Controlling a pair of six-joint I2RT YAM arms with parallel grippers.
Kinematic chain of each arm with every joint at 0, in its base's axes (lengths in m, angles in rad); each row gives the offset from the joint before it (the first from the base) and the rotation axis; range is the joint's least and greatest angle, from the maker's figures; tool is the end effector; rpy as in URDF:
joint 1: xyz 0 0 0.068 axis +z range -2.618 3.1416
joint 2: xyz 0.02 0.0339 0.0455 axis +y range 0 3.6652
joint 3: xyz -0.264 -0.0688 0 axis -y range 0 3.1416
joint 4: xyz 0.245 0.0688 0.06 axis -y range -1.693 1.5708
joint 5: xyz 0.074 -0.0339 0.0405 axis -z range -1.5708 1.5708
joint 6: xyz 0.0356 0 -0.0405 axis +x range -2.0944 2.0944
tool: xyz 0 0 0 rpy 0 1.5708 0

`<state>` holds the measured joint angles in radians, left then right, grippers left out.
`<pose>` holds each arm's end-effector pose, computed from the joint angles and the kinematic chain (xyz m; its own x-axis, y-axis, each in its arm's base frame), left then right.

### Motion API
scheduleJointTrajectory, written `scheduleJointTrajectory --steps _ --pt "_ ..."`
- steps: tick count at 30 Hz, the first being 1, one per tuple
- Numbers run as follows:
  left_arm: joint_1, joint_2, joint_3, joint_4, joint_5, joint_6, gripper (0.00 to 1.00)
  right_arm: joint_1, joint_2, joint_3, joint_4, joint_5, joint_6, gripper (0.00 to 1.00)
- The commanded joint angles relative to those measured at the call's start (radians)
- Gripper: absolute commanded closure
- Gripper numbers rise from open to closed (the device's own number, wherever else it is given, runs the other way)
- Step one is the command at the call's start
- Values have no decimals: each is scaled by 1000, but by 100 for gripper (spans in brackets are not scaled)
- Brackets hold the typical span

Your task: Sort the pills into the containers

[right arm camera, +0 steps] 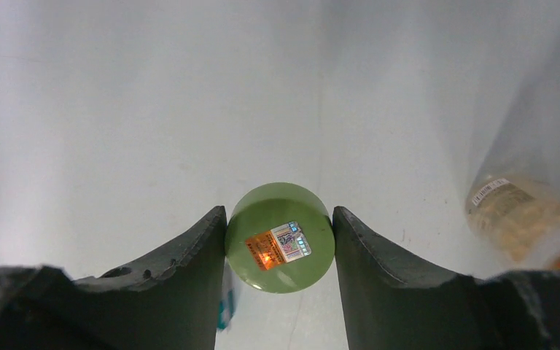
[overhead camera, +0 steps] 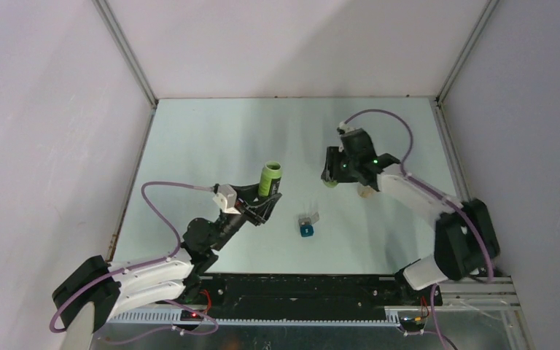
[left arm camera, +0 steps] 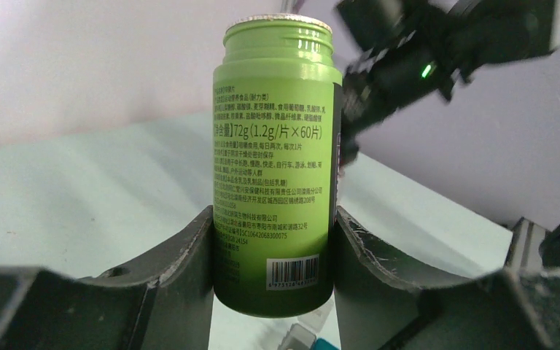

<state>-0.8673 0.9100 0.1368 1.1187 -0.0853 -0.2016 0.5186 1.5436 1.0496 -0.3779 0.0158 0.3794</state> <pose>0.1176 -0.1339 0.2308 0.0729 -0.3943 -0.9161 0.7375 0.6397 -0.2167 0.2847 0.1618 0.2302 -0.7979 -0.0290 -0.6021 -0.2059 0.9519 0.2270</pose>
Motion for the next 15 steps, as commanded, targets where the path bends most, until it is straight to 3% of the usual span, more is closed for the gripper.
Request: scheduleJointTrajectory --steps 1,9,15 --pt "6 4 24 -39 64 12 100 -44 -208 15 -4 -221 -39 61" --pt "7 25 83 -126 187 55 100 -93 -429 16 48 -588 -40 60" --pt "6 37 132 -221 290 117 100 -93 -445 40 46 -800 -18 60"
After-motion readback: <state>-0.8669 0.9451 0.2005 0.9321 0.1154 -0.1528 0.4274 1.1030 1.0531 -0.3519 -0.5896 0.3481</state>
